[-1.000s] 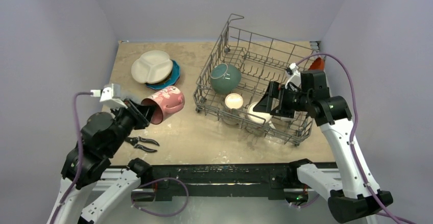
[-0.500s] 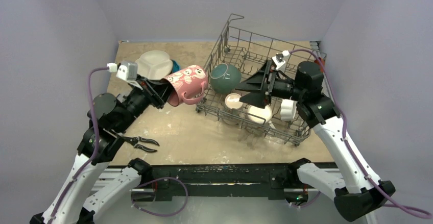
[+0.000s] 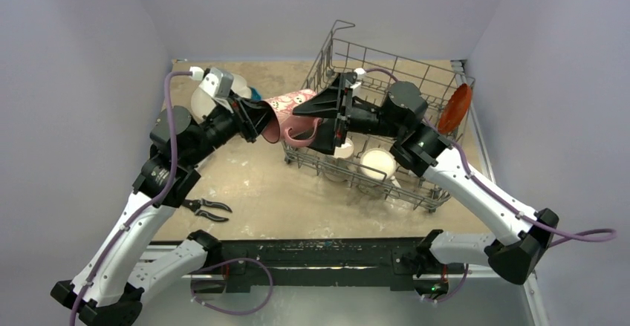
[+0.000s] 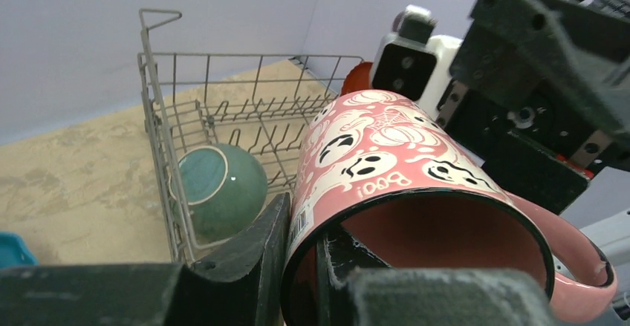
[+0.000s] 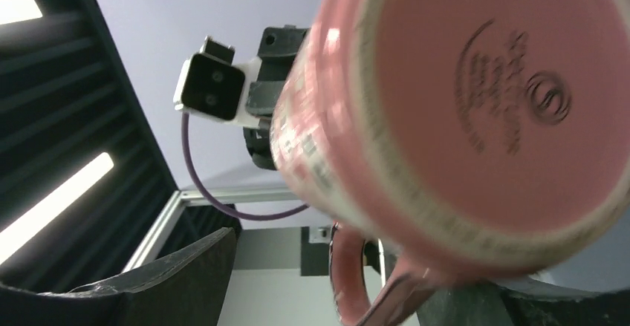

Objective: Load the mixed dishes into the dish rack
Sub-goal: Pick up the cup at the center of the board, then turn the cup upside down in the dish rack.

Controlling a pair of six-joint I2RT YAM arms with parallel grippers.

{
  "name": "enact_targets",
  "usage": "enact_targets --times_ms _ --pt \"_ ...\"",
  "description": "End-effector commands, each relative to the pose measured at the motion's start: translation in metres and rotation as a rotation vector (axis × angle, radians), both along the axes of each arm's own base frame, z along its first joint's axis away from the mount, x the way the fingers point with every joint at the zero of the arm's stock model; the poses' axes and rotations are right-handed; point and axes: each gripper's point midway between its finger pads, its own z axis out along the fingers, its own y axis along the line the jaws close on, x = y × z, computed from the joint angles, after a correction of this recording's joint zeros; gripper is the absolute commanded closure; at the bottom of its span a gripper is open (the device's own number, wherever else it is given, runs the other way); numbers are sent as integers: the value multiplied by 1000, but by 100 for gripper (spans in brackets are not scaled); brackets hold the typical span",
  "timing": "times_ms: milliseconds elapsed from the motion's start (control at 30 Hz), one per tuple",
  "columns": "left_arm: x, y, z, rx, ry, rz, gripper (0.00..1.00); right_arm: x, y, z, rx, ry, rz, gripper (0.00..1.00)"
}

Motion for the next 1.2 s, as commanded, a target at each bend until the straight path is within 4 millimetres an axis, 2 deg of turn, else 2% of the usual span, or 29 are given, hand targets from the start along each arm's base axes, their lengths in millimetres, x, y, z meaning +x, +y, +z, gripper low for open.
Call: enact_targets --times_ms 0,67,167,300,367,500,600,633,800,933,1000,1100,1167 --pt "-27 2 103 -98 -340 -70 100 6 10 29 128 94 -24 22" --pt "-27 1 103 -86 -350 -76 100 10 15 24 113 149 -31 27" --pt "-29 -1 106 -90 -371 -93 100 16 16 21 129 192 -60 48" --pt "-31 -3 104 -85 -391 -108 100 21 17 14 132 219 -75 80" --pt "-31 -3 102 -86 -394 -108 100 22 18 8 117 214 -85 100" --pt "-34 3 95 -102 -333 -86 98 27 16 7 125 169 -131 100" --pt "-29 14 72 -128 -180 -11 66 27 10 19 173 51 -170 100" --pt "-28 17 64 -132 -140 7 60 28 6 24 187 -8 -202 100" --pt "-33 20 34 -163 -27 20 39 40 -8 24 61 -225 -375 100" --pt "-27 31 16 -150 54 108 36 48 -24 27 45 -299 -485 100" --pt "-24 40 6 -107 75 171 35 55 -33 23 -23 -361 -556 100" --pt "-24 53 -1 -51 53 234 33 67 -53 10 -266 -550 -650 100" --pt "-28 62 0 -22 20 262 32 68 -72 8 -446 -773 -663 100"
